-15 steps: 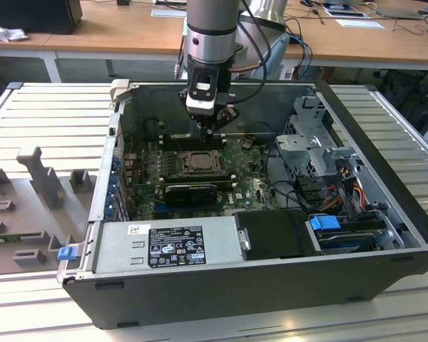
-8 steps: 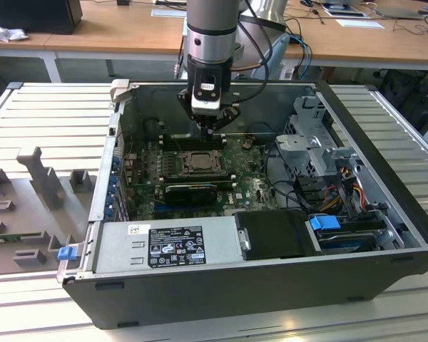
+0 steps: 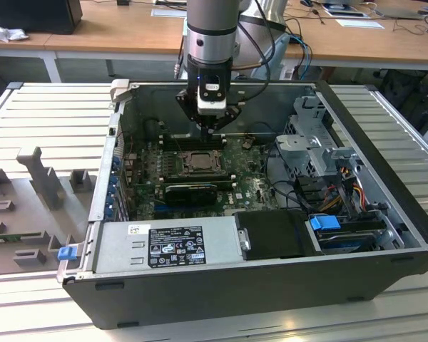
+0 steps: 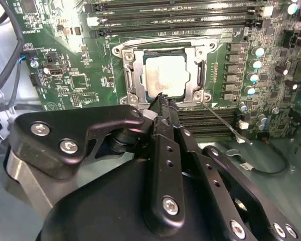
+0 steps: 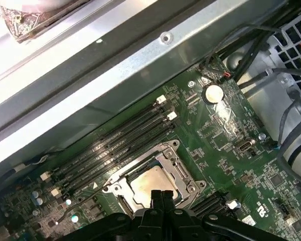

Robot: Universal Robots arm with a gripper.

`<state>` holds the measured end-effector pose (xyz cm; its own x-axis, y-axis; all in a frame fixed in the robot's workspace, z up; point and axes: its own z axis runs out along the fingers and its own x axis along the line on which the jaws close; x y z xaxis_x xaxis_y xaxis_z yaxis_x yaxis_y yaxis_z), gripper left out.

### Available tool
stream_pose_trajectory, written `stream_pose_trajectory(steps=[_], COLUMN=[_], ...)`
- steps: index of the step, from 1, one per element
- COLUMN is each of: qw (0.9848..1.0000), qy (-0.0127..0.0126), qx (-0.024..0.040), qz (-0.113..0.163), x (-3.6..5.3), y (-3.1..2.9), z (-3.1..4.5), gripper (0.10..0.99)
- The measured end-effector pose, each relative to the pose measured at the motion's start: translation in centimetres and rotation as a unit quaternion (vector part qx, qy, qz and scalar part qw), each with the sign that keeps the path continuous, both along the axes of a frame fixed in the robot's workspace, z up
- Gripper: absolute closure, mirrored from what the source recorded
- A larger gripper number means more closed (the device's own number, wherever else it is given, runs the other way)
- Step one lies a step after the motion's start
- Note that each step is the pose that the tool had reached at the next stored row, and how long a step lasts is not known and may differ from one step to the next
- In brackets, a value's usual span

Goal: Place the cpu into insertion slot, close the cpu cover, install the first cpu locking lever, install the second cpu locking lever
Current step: 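Install the first cpu locking lever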

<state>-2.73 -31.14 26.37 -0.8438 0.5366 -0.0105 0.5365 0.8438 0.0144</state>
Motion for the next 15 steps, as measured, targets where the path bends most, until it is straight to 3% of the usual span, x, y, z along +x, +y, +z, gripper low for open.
stream_pose_trajectory(steps=[5,7,11,15], qw=[0.9988,0.9969,0.9943,0.9881], qy=[0.0,0.0,0.0,0.0], qx=[0.0,0.0,0.0,0.0], qz=[0.049,0.079,0.107,0.154], x=[0.0,0.0,0.0,-0.01], y=[0.0,0.0,0.0,0.0], z=[0.0,0.0,0.0,0.0], gripper=[0.98,0.98,0.98,0.98])
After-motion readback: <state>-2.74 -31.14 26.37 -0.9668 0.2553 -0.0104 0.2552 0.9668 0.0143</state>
